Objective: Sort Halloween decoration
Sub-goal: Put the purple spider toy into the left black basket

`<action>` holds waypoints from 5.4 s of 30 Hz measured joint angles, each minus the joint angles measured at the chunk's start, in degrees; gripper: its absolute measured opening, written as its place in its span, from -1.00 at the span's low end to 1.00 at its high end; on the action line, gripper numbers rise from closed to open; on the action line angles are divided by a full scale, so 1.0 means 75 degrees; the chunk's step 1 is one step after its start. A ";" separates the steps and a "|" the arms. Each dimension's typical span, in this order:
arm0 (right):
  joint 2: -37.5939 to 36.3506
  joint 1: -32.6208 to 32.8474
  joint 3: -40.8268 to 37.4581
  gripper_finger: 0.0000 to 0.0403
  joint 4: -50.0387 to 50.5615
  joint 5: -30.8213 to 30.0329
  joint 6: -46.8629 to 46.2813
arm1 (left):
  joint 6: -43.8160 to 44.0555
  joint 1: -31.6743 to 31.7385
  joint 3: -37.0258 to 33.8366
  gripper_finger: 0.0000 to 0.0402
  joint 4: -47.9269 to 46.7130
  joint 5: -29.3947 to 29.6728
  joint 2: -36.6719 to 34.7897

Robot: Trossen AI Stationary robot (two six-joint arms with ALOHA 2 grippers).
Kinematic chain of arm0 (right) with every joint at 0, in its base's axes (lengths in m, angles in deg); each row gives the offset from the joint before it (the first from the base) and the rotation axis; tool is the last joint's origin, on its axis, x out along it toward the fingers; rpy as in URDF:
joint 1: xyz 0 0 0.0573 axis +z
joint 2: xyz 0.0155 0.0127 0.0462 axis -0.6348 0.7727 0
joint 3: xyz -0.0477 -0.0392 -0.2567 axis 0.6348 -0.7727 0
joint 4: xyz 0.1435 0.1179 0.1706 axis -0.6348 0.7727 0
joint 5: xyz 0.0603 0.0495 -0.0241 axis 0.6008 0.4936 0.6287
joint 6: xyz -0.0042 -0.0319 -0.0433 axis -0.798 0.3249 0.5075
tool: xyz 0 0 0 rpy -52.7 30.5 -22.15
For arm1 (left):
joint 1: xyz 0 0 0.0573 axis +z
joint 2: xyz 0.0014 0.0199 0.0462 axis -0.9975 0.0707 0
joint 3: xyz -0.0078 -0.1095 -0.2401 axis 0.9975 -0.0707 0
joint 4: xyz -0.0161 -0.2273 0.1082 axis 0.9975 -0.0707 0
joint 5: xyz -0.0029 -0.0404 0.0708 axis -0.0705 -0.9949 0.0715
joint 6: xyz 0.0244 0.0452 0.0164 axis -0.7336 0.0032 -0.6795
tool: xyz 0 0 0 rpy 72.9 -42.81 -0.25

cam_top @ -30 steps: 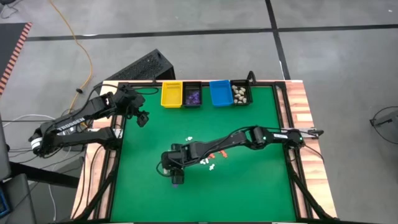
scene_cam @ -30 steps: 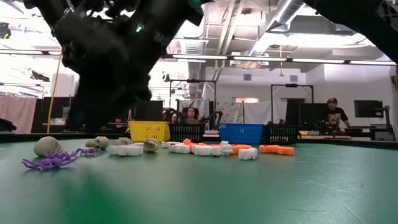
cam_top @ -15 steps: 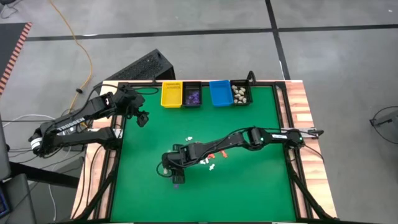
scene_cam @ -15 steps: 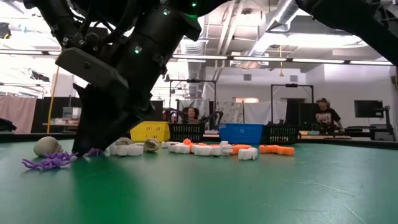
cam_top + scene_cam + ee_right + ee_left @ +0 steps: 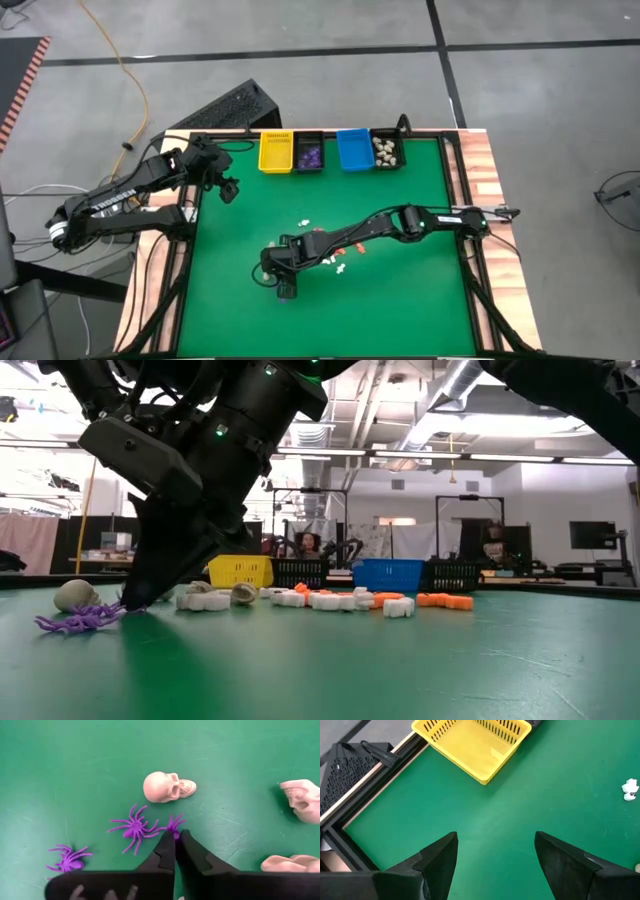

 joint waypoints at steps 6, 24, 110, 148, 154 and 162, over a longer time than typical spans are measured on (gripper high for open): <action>0.0000 -0.0003 -0.0003 -0.89 0.0015 0.0007 -0.0166 | 0.0007 0.0000 -0.0001 0.28 0.0000 0.0001 0.0000; -0.0975 -0.0816 0.0760 -0.90 0.1165 -0.0837 0.0604 | 0.0026 0.0000 0.0000 0.28 0.0003 0.0006 0.0000; 0.0427 0.0550 0.0777 -0.19 0.0235 -0.0574 -0.0271 | -0.0064 -0.0003 0.0000 0.28 -0.0122 -0.0017 0.0233; -0.2324 -0.3191 0.0886 -0.84 0.2734 -0.1666 0.0661 | 0.0003 -0.0001 0.0000 0.28 -0.0104 0.0003 0.0231; -0.1962 -0.4236 0.0873 -0.76 0.2288 -0.0929 0.0007 | 0.0015 0.0000 0.0000 0.28 -0.0102 0.0280 0.0233; -0.1307 -0.4635 0.0874 -0.18 0.2347 -0.0304 -0.0149 | 0.0026 0.0000 0.0000 0.28 -0.0105 0.0463 0.0234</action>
